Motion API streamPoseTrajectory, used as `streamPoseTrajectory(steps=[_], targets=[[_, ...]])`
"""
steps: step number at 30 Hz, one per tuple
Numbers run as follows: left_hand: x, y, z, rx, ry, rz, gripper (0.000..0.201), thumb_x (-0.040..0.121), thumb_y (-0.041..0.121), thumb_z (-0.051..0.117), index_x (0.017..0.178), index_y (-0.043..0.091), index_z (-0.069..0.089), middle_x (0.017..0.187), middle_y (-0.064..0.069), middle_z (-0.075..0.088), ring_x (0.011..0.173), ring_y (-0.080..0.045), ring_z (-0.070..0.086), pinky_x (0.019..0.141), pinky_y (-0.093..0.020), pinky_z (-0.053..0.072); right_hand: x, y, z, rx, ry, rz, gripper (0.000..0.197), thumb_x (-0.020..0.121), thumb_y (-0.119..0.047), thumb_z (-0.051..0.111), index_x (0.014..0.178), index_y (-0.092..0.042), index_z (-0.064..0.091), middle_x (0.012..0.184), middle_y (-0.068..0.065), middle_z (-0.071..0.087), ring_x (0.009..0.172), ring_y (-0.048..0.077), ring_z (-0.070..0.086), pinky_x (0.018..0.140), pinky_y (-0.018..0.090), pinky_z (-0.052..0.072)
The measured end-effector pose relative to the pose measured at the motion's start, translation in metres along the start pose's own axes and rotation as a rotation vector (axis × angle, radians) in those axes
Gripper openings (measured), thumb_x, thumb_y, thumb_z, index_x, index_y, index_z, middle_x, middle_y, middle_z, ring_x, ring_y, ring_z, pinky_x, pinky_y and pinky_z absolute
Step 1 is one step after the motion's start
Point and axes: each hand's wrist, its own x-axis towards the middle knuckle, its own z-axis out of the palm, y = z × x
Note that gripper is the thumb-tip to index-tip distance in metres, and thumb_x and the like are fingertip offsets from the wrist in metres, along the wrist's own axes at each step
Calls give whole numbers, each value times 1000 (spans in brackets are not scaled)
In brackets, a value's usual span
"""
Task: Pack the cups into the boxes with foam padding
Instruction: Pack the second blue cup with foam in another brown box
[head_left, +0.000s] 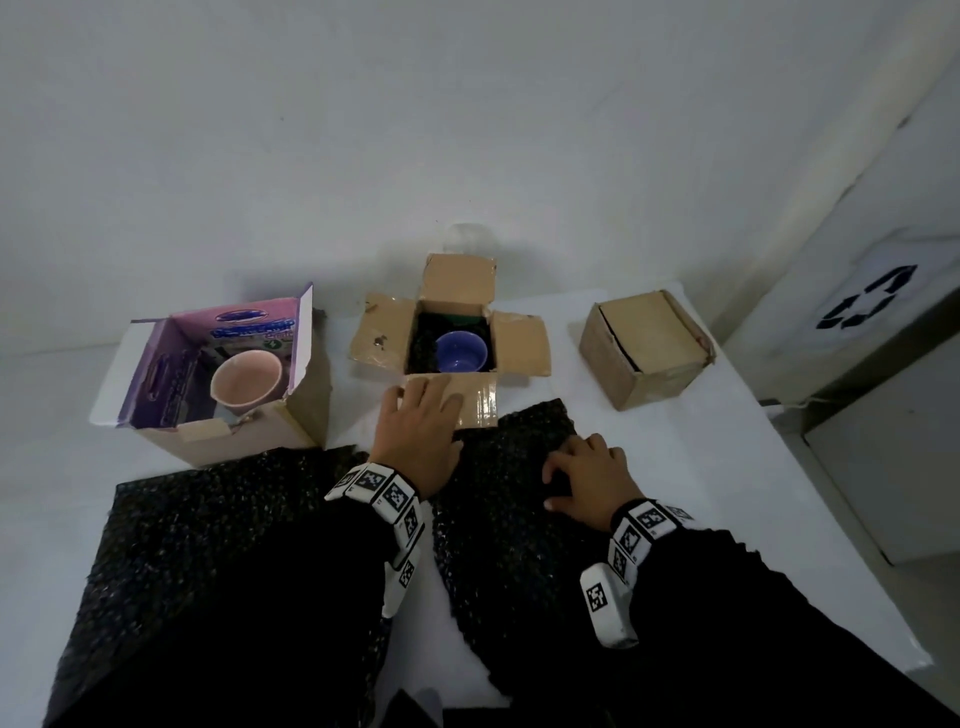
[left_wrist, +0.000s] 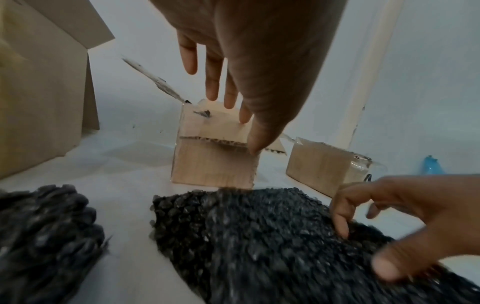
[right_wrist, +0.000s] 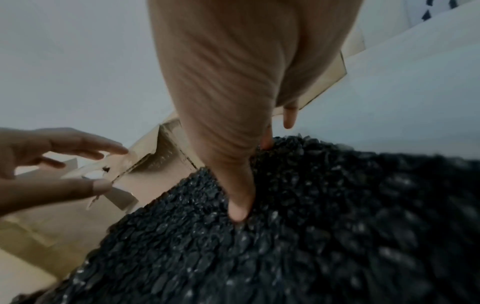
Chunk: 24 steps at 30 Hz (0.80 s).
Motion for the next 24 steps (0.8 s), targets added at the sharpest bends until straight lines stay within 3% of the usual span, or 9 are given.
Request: streamPoseTrajectory(steps=[4,8,11,13,15,18,20,22,24], targets=[[-13,11,-3,-108,-23,89,57,82,48,59,132,22,49,147,-4,39,130,-28,37,102,-44,30,-5,-4,0,127,180,-57,14,86,-25,62,98,-32,62,108,-6,56,111,24,44,86,37,35],[-19,20,0,-354,-89,164,89,78,58,61,150,27,19,151,-1,32,131,-24,38,104,-42,35,-13,-5,-15,449,251,-221,27,78,5,56,89,-20,59,99,0,49,88,22,53,74,36,45],[-15,27,-8,-436,-154,158,104,77,54,67,150,39,-5,137,1,45,118,-22,47,92,-43,41,-14,-7,-29,503,297,-290,35,74,9,54,92,-20,58,104,-1,49,91,17,55,80,32,48],[-10,31,-13,-483,-170,149,98,81,37,71,150,41,1,122,0,52,105,-24,53,85,-38,44,-14,-10,-36,564,327,-302,44,74,9,54,103,-23,55,110,-1,49,99,15,55,86,27,47],[-6,33,-14,-563,-165,126,78,85,20,67,149,37,25,123,-4,53,100,-27,57,83,-35,47,-15,-12,-43,633,345,-280,49,79,9,52,115,-24,52,115,0,53,105,14,55,91,26,46],[-2,31,-17,-524,-125,140,34,92,18,59,125,16,61,117,-11,52,95,-33,58,78,-34,45,-17,-13,-53,667,269,-192,38,94,-5,52,124,-27,47,108,4,64,100,20,62,85,33,49],[2,28,-25,-512,-101,129,22,94,17,55,110,6,66,109,-14,51,88,-33,56,75,-33,42,-19,-17,-58,654,218,-152,28,98,-28,53,125,-29,47,106,5,67,98,24,64,82,35,51],[4,25,-35,-483,-23,131,20,93,18,53,100,4,66,104,-14,50,86,-31,53,77,-39,44,-22,-22,-67,660,151,-117,52,82,-61,62,124,-35,46,111,-1,66,99,18,64,84,35,51],[8,19,-41,-394,112,142,21,89,24,48,93,7,61,102,-12,50,88,-30,49,75,-43,44,-21,-27,-80,479,55,-117,75,62,-68,75,121,-30,47,107,-3,65,95,16,61,81,35,51]])
